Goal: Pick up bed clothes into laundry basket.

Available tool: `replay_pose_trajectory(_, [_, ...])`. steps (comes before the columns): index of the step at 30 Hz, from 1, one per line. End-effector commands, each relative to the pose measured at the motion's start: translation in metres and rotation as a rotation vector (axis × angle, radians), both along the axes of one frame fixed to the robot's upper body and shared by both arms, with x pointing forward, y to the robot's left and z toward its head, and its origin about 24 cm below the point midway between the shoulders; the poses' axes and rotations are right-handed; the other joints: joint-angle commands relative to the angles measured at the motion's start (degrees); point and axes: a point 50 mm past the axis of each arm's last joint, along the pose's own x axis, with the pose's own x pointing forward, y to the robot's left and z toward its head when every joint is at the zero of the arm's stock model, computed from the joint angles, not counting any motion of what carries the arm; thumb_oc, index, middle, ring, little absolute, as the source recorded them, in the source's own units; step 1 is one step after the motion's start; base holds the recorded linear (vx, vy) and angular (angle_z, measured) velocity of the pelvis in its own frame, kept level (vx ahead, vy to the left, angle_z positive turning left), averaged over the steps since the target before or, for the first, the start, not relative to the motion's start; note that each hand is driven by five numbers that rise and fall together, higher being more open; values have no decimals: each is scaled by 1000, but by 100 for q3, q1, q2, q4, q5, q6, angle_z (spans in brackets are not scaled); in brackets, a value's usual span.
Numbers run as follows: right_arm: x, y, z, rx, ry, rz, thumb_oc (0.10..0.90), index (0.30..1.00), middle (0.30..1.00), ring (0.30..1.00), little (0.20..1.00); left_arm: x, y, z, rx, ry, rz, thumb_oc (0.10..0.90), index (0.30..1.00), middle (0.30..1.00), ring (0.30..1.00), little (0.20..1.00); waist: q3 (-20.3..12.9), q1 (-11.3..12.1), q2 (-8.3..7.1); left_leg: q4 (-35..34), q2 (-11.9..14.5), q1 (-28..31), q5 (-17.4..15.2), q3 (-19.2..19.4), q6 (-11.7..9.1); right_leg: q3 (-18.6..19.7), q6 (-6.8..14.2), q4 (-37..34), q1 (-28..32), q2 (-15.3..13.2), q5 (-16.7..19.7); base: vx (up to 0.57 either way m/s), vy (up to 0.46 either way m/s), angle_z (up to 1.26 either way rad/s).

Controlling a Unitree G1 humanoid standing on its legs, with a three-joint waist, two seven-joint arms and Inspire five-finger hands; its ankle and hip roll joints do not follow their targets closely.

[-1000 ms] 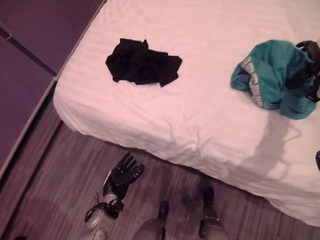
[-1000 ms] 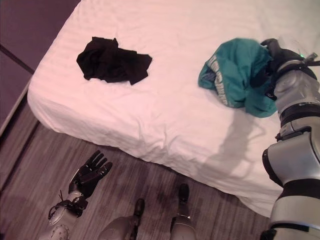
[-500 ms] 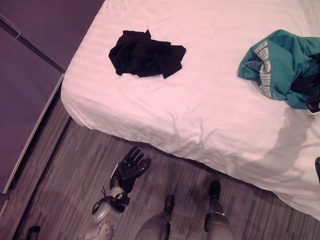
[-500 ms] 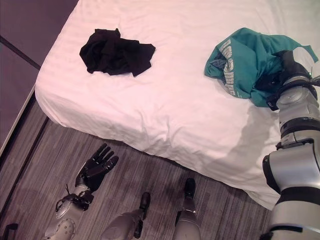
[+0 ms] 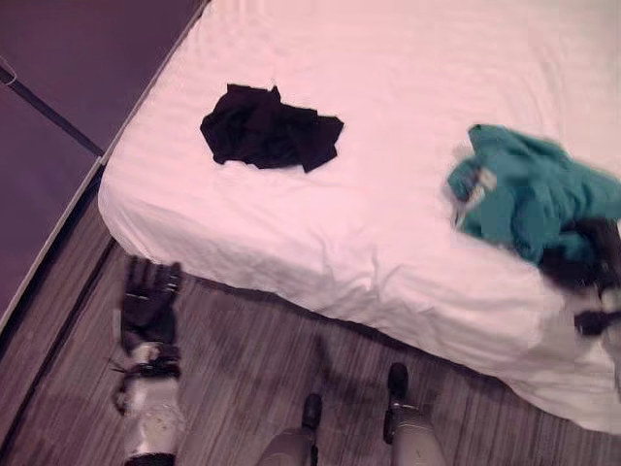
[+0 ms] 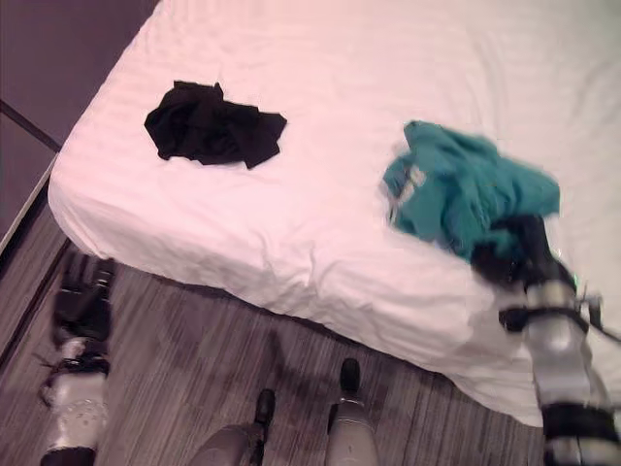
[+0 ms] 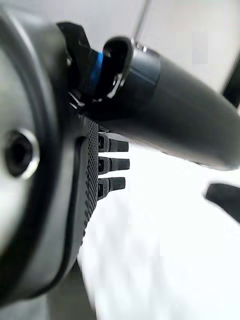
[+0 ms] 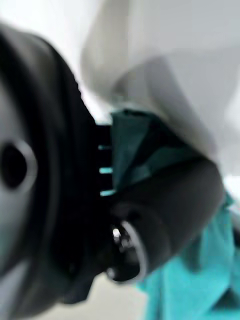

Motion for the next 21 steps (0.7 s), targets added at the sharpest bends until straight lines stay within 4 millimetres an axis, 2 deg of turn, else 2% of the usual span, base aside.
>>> replay_pose_trajectory(1, [-55, -6, -70, 89, 321, -72, 400, 300, 300, 300, 300, 7, 11, 65, 233, -226, 83, 800, 900, 900, 900, 900, -141, -274, -195, 743, 164, -318, 1243, 396, -464, 108, -108, -814, 1189, 112, -273, 64, -131, 19])
replay_pose_trajectory(2, [-63, -2, -76, 106, 339, -72, 400, 300, 300, 300, 300, 9, 11, 75, 244, -262, 104, 800, 900, 900, 900, 900, -154, -323, -270, 1046, 187, -355, 1330, 535, -444, 97, -139, -833, 1277, 135, -267, 116, -110, 9])
replay_pose_trajectory(3, [-73, 7, -85, 161, 329, -77, 400, 300, 300, 300, 300, 10, 16, 91, 251, -321, 155, 800, 900, 900, 900, 900, -209, -373, -431, 1454, 251, -476, 1458, 697, -366, 178, -169, -865, 1460, 166, -265, 122, -111, -7])
replay_pose_trajectory(4, [-73, 8, -85, 162, 329, -77, 400, 300, 300, 300, 300, 10, 16, 91, 251, -321, 155, 800, 900, 900, 900, 900, -207, -362, -433, 1460, 253, -474, 1453, 703, -365, 184, -169, -866, 1462, 168, -264, 193, -53, -38])
replay_pose_trajectory(5, [-74, 17, -88, 232, 285, -73, 400, 300, 300, 300, 300, 14, 19, 106, 277, -354, 187, 800, 900, 900, 900, 900, -322, -448, -519, 1389, 423, -640, 1502, 871, -346, 314, -114, -869, 1602, 149, -270, 109, 11, -34])
replay_pose_trajectory(6, [-74, 17, -88, 235, 284, -73, 400, 300, 300, 300, 300, 15, 19, 107, 279, -354, 188, 800, 900, 900, 900, 900, -323, -428, -536, 1376, 422, -627, 1502, 889, -344, 330, -112, -873, 1601, 146, -272, 191, 32, -64])
replay_pose_trajectory(8, [-70, 28, -89, 267, 260, -40, 400, 300, 300, 300, 300, 21, 24, 124, 348, -360, 193, 800, 900, 900, 900, 900, -479, -455, -600, 920, 626, -669, 1559, 1014, -379, 441, -42, -926, 1768, 116, -311, 215, 50, -46])
replay_pose_trajectory(9, [-67, 32, -87, 269, 245, -16, 400, 300, 300, 300, 300, 25, 26, 131, 376, -356, 193, 800, 900, 900, 900, 900, -537, -460, -597, 644, 693, -693, 1604, 1014, -397, 504, -19, -944, 1844, 122, -352, 358, 88, -15])
replay_pose_trajectory(10, [-62, 35, -83, 266, 223, 8, 400, 300, 300, 300, 300, 35, 25, 154, 444, -384, 170, 800, 900, 900, 900, 900, -637, -504, -559, 90, 819, -805, 1711, 1020, -479, 586, 30, -982, 2053, 139, -479, 360, 89, -15])
replay_pose_trajectory(13, [-56, 36, -78, 260, 194, 14, 400, 300, 300, 300, 300, 47, 27, 180, 503, -405, 162, 800, 900, 900, 900, 900, -717, -501, -512, -481, 889, -943, 1973, 1075, -613, 623, 91, -1037, 2403, 163, -634, 321, 95, -9])
replay_pose_trajectory(15, [-49, 38, -73, 268, 154, 22, 400, 300, 300, 300, 300, 48, 32, 203, 576, -420, 179, 800, 900, 900, 900, 900, -771, -450, -495, -574, 839, -992, 1956, 1069, -647, 699, 178, -1091, 2640, 109, -728, 277, 106, -44])
replay_pose_trajectory(16, [-49, 39, -74, 271, 153, 21, 400, 300, 300, 300, 300, 49, 32, 205, 578, -421, 178, 800, 900, 900, 900, 900, -761, -439, -524, -570, 826, -980, 1946, 1080, -644, 705, 183, -1101, 2654, 94, -731, 473, 320, -64])
replay_pose_trajectory(17, [-41, 47, -74, 324, 110, 40, 400, 300, 300, 300, 300, 42, 46, 222, 647, -405, 227, 800, 900, 900, 900, 900, -931, -360, -520, -248, 733, -1018, 1714, 1138, -560, 810, 370, -1139, 2984, -198, -850, 463, 363, -75])
replay_pose_trajectory(19, [-38, 49, -75, 353, 96, 40, 400, 300, 300, 300, 300, 43, 50, 230, 697, -372, 229, 800, 900, 900, 900, 900, -1018, -316, -575, 98, 561, -1042, 1364, 1305, -392, 894, 566, -944, 2906, -495, -587, 513, 441, -80])
replay_pose_trajectory(20, [-33, 55, -73, 387, 73, 58, 400, 300, 300, 300, 300, 47, 51, 237, 749, -336, 219, 800, 900, 900, 900, 900, -1044, -322, -605, 143, 375, -864, 1109, 1567, -228, 997, 701, -428, 2613, -776, 90, 410, 438, -120])
replay_pose_trajectory(21, [-28, 57, -72, 392, 68, 68, 400, 300, 300, 300, 300, 50, 48, 245, 812, -311, 210, 800, 900, 900, 900, 900, -999, -327, -562, 113, 319, -789, 1072, 1676, -146, 1032, 729, -72, 2395, -845, 444, 271, 331, -114])
